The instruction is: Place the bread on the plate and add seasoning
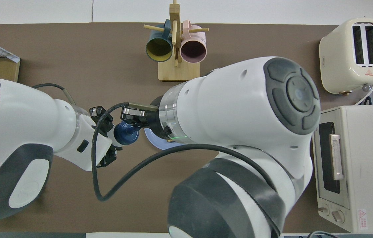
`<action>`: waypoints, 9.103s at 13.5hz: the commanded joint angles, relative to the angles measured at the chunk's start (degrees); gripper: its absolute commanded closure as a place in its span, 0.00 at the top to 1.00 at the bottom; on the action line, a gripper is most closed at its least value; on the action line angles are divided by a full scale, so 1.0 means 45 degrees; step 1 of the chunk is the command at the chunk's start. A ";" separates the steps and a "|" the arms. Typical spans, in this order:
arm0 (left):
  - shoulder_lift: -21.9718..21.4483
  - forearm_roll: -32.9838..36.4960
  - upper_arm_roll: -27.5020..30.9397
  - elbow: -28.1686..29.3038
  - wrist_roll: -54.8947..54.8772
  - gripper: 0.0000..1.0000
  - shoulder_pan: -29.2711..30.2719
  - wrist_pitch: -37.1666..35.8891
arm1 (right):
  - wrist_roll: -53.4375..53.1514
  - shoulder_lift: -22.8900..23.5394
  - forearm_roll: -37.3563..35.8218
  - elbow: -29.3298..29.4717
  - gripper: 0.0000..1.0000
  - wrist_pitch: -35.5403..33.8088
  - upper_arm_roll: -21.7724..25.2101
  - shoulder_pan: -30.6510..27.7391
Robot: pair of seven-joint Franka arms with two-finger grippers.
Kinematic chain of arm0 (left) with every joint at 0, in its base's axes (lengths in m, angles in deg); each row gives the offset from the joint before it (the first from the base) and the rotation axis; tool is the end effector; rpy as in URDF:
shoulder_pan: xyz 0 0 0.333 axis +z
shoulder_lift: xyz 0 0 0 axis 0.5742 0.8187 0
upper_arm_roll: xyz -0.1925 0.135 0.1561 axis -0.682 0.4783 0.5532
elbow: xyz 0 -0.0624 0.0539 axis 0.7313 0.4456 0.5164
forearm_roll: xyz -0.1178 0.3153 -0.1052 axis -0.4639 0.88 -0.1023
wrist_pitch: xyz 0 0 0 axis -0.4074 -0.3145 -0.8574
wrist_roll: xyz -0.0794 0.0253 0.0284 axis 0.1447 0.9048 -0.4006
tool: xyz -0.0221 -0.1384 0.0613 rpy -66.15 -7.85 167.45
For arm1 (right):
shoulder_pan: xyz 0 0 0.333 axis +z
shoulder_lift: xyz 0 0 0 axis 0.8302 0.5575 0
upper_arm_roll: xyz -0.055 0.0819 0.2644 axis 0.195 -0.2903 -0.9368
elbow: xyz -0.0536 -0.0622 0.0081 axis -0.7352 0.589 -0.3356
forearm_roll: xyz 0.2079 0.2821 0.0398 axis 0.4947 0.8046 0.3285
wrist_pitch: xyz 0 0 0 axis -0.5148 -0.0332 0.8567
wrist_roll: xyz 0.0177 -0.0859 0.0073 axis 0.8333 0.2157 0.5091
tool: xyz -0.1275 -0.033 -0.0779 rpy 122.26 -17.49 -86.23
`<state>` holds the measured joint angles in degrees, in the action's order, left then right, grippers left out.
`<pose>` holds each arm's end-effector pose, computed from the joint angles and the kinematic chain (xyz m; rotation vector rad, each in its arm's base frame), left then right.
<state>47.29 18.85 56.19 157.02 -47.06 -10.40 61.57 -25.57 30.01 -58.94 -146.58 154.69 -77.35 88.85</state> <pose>0.4177 -0.2359 0.4882 2.1651 -1.9862 0.0822 0.4656 0.3995 0.5657 -2.5381 0.2321 0.0151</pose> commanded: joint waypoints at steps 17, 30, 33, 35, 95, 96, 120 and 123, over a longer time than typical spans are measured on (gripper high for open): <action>-0.0434 -0.0231 0.0030 0.0378 -0.0023 0.00 -0.0040 0.0067 | 0.0254 -0.0245 0.1355 -0.0482 0.37 0.0237 0.0028 -0.1005; -0.0298 0.0936 -0.0242 0.0339 0.0776 0.00 -0.0196 0.0379 | 0.4195 -0.0850 -0.5343 -0.0501 1.00 -0.4329 0.0106 -0.4220; -0.0181 0.1740 -0.0497 0.0319 0.1246 0.00 -0.0196 0.0516 | 0.6135 -0.1279 -0.5715 -0.0598 1.00 -0.5638 0.0125 -0.6039; -0.0005 0.2188 -0.0574 0.0223 0.1266 0.00 -0.0254 0.0536 | 0.6622 -0.1552 -0.5913 -0.0928 1.00 -0.5971 0.0106 -0.6764; 1.0171 1.7855 -0.1414 -0.4290 0.3786 0.00 -0.3359 -0.5594 | 1.0219 -0.2843 -0.6284 -0.2708 1.00 -0.6188 0.1278 -0.7450; 1.0132 1.7797 -0.1434 -0.4309 0.3767 0.00 -0.3669 -0.5810 | 1.0219 -0.2843 -0.6284 -0.2708 1.00 -0.6188 0.1278 -0.7450; 1.0171 1.7759 -0.1395 -0.4368 0.3805 0.00 -0.3747 -0.5810 | 1.0219 -0.2843 -0.6284 -0.2708 1.00 -0.6188 0.1278 -0.7450; 1.0093 1.7134 -0.1376 -0.4387 0.3805 0.00 -0.4783 -0.6298 | 1.0219 -0.2843 -0.6284 -0.2708 1.00 -0.6188 0.1278 -0.7450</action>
<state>92.69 97.63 49.34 138.02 -29.61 -29.01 35.60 18.71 17.86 -88.33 -157.98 126.70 -71.55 55.82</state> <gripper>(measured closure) 0.586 0.000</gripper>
